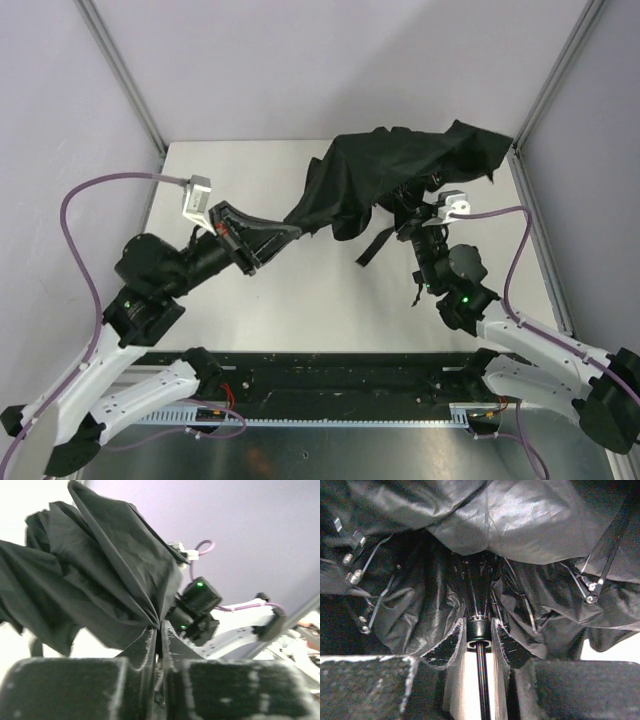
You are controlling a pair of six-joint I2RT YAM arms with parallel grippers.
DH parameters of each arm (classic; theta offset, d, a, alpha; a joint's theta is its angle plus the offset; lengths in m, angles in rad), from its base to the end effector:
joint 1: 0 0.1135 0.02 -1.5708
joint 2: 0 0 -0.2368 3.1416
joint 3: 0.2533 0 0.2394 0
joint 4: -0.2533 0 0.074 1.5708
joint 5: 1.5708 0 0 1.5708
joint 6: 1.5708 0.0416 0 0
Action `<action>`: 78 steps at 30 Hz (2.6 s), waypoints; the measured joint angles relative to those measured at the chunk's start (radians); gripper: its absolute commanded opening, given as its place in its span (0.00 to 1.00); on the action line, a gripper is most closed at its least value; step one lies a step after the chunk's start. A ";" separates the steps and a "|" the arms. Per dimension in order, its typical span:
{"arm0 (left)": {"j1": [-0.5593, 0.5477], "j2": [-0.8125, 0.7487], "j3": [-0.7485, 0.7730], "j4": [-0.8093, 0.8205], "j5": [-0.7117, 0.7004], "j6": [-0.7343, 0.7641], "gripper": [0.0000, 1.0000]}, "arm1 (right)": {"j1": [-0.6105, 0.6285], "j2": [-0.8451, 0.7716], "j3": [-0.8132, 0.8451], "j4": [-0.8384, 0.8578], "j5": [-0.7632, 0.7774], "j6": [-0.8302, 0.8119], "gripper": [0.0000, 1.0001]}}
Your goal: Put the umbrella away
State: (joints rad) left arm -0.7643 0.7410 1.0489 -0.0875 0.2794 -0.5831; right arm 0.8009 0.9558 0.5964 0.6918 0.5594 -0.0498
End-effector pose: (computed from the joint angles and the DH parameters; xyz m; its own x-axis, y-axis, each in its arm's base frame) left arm 0.1070 -0.1185 0.4257 -0.3415 -0.4058 -0.8478 0.8043 0.3405 -0.4870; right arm 0.1723 0.1460 0.3172 0.2398 0.1867 -0.9527 -0.2477 0.9606 0.1259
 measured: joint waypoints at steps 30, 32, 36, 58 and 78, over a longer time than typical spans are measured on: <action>0.160 0.099 -0.079 0.027 0.103 -0.083 0.70 | -0.681 -0.084 -0.059 0.331 -1.222 0.935 0.00; 0.161 0.172 -0.074 0.029 0.132 -0.083 0.64 | -0.681 -0.080 -0.063 0.365 -1.239 0.977 0.00; 0.161 0.269 -0.069 0.053 0.185 -0.108 0.30 | -0.672 -0.078 -0.068 0.426 -1.274 1.027 0.00; 0.053 0.302 0.003 0.241 0.376 -0.089 0.80 | -0.427 -0.142 -0.129 0.350 -1.273 0.668 0.00; 0.154 0.056 -0.017 0.104 -0.030 -0.154 0.99 | -0.420 -0.094 -0.130 0.299 -1.328 0.519 0.00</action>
State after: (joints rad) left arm -0.6098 0.7967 1.0317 0.0162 0.2497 -0.7372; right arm 0.3805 0.8616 0.4664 0.9905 -0.7685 0.4694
